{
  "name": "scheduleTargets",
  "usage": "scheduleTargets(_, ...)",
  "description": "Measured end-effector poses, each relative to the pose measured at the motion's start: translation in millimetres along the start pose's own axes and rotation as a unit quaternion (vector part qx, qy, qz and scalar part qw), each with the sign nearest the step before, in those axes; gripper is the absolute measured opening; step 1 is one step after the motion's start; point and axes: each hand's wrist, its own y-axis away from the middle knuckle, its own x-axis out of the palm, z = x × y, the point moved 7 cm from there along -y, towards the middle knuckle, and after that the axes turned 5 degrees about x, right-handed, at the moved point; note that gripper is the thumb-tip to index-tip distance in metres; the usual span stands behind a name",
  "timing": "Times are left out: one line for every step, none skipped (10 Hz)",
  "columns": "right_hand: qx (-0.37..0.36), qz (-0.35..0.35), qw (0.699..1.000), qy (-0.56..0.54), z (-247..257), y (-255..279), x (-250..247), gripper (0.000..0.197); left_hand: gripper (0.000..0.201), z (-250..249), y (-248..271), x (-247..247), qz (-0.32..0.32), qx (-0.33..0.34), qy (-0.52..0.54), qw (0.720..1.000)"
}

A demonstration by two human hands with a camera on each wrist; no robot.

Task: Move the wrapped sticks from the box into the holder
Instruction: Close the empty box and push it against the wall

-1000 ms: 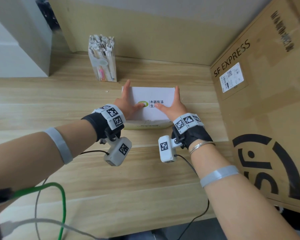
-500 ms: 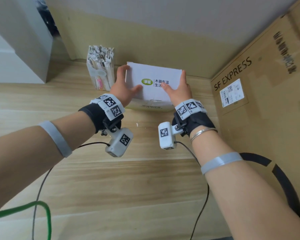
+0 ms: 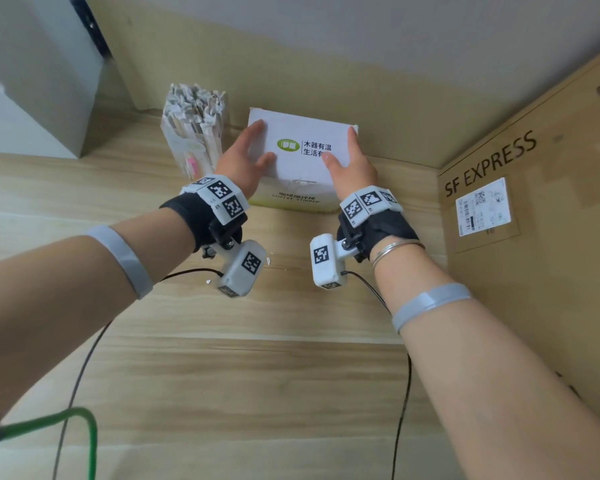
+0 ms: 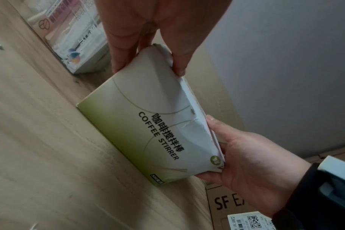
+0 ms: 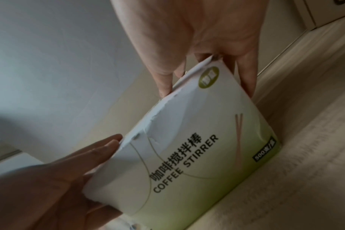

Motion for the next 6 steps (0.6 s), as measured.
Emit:
scheduleTargets(0.0,0.0,1.0,0.0,-3.5,-5.8,3.1,0.066,0.057,0.8,-2.8,0.9,-0.001,0.001,-0.009,1.0)
scheduleTargets(-0.004,0.007,1.0,-0.003,-5.6,-6.2,4.4,0.065,0.056,-0.1,-1.3,3.3,0.003,-0.004,-0.011,1.0)
scheduleTargets(-0.008,0.016,1.0,0.0,-5.2,-3.0,1.6,0.063,0.06,-2.3,0.5,3.6,-0.009,-0.005,-0.027,1.0)
scheduleTargets(-0.008,0.016,1.0,-0.005,-5.5,9.2,-4.6,0.058,0.065,-6.6,7.3,1.2,-0.015,-0.019,-0.07,0.997)
scheduleTargets(-0.031,-0.005,0.999,-0.009,-4.5,23.1,-10.3,0.048,0.067,-13.0,15.6,-2.5,-0.015,0.005,-0.101,0.995)
scheduleTargets(-0.051,-0.027,0.998,-0.021,0.1,41.4,-18.0,0.036,0.067,-21.7,28.3,-9.9,-0.007,0.027,-0.105,0.994)
